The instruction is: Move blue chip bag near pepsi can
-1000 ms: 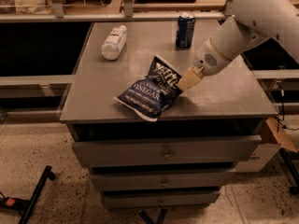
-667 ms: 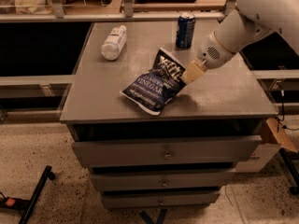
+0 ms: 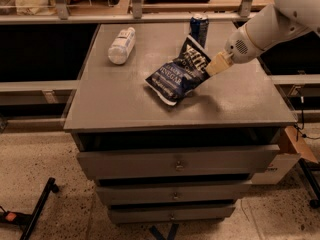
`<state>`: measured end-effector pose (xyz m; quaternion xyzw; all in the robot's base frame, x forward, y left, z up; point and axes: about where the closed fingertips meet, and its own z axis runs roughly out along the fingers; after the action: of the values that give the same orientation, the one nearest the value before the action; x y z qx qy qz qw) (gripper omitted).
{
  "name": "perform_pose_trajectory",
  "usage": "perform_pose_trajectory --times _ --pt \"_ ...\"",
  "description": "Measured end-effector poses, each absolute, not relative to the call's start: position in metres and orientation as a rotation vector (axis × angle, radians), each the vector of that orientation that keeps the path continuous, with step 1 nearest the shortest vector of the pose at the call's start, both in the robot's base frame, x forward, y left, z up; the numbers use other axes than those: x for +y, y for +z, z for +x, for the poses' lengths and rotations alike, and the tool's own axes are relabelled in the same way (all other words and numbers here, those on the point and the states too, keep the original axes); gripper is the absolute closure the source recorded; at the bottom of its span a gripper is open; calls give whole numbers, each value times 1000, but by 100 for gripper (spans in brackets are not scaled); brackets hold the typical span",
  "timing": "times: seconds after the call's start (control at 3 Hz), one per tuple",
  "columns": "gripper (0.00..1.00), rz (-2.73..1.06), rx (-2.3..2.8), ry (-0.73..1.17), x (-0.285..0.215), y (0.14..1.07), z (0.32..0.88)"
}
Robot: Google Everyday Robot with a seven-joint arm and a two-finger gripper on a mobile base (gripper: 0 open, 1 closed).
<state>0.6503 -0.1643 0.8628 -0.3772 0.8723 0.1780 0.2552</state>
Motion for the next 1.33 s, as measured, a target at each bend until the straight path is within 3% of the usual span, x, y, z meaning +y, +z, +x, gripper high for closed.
perform_pose_trajectory --times 1.33 --pt "100 -612 2306 477 -229 862 680"
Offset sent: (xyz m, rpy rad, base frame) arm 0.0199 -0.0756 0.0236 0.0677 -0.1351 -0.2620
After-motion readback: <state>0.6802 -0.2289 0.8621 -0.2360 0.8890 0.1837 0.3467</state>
